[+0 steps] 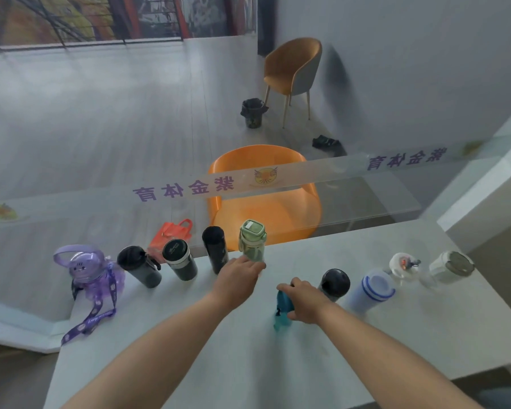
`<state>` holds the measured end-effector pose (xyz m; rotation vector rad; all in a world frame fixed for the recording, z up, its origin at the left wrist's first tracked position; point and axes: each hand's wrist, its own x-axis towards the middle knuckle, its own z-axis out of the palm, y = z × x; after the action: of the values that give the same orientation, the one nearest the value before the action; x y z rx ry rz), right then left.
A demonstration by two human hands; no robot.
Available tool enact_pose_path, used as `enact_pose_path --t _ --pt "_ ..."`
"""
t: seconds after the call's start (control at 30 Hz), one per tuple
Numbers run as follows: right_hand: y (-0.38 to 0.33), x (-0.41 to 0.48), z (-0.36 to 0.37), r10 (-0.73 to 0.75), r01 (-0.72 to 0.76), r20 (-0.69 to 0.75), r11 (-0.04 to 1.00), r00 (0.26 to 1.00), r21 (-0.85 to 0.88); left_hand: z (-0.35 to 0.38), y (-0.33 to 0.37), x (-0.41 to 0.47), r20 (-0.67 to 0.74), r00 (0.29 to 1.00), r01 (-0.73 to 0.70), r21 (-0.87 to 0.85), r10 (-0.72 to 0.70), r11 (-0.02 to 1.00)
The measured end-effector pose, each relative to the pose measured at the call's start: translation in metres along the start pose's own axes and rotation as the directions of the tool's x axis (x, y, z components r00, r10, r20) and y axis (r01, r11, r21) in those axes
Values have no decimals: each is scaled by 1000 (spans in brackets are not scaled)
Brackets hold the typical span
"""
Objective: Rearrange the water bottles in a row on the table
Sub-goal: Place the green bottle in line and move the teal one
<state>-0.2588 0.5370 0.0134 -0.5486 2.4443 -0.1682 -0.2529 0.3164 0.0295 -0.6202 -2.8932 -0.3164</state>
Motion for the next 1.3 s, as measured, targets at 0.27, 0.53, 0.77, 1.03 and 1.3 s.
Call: enact_pose_path --t 0.27,0.53,0.77,1.03,1.3 --pt "28 57 -65 -69 69 -89 998 994 -6 0 -14 72 -53 991 127 37 -125 991" --pt "76 108 -95 -140 141 -137 990 981 2 24 -16 94 -2 959 281 130 -283 951" --pt "79 139 -107 -220 224 -89 974 972 37 36 -14 85 -93 959 277 117 -267 954" --pt "73 148 -107 -251 253 -70 967 965 28 37 -11 87 -126 953 292 120 -277 949" --pt "71 149 -104 -213 217 -72 974 974 60 37 -12 87 -161 960 256 175 -229 951"
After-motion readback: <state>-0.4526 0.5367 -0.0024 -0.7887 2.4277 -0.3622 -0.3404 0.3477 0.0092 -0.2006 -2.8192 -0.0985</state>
